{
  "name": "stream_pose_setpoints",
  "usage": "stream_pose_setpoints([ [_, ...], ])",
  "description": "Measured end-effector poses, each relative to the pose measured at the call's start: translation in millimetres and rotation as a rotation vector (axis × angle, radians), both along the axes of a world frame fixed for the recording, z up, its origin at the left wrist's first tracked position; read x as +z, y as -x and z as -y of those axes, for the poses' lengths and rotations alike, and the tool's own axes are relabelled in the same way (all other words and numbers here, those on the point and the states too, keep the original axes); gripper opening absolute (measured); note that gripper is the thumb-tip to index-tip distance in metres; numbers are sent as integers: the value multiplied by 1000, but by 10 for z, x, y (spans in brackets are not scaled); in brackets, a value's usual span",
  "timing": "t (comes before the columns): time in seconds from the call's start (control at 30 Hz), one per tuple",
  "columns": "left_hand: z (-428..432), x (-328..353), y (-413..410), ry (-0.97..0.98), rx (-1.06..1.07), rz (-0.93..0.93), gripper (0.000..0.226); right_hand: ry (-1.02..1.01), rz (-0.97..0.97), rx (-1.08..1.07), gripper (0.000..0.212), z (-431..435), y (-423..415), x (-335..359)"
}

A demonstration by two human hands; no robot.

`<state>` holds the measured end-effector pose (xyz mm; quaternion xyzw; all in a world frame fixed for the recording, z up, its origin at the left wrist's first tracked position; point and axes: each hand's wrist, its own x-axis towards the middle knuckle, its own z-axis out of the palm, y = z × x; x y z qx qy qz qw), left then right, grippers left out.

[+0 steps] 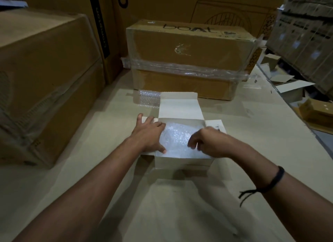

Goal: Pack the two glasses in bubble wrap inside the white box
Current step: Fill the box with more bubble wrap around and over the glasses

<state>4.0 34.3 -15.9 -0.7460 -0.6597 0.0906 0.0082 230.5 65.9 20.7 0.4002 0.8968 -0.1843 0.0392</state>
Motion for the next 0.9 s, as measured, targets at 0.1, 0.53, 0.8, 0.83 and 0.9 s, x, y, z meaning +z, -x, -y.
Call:
stream_pose_setpoints([
  [0.1,-53,-7,-53,52,-5,-24,92,57,126,56,50,157,40,-133],
  [0.53,-85,-8,-86,80,29,-58,95,75,80,124,53,341,288,-143],
  [0.8,48,132,9,-5,86,112,89,125,-34,12,48,225,6,50],
  [0.83,78,149,44,-18,94,156,84,46,-52,-23,43,171,-85,62],
  [0.9,165,158,62,-36,77,164,77,-130,54,-17,34,86,-239,55],
])
